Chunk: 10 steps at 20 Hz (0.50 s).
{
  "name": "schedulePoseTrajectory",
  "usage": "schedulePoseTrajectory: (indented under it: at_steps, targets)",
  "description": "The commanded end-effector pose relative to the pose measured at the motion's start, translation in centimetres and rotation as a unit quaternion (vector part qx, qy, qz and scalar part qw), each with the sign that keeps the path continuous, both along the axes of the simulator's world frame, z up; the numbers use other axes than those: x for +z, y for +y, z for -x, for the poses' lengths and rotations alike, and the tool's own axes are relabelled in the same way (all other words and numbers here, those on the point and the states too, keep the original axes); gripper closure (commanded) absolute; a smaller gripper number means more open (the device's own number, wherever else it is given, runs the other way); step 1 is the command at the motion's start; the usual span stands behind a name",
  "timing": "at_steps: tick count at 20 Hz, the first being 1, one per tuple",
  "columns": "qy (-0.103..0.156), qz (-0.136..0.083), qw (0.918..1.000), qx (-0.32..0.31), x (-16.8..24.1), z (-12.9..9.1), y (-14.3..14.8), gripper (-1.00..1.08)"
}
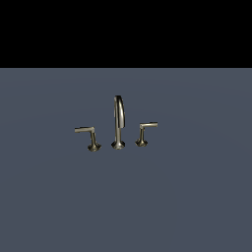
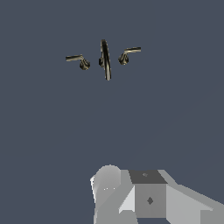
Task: Turn on the faucet by rotating a designated handle.
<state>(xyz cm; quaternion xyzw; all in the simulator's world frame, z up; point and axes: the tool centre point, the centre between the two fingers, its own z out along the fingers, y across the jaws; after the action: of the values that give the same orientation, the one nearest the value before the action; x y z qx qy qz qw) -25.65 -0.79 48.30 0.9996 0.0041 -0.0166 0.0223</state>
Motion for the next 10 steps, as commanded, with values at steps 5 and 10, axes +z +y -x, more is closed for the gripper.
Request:
schedulePoseTrajectory:
  at_steps: [5,10]
  targets:
    - [0.0,0.0,1.0,-0.004,-0.2,0.0,0.2,1.08]
    - [-0.001,0.0,0.9998,-0.02,-1.1,-0.3,0.9,1.08]
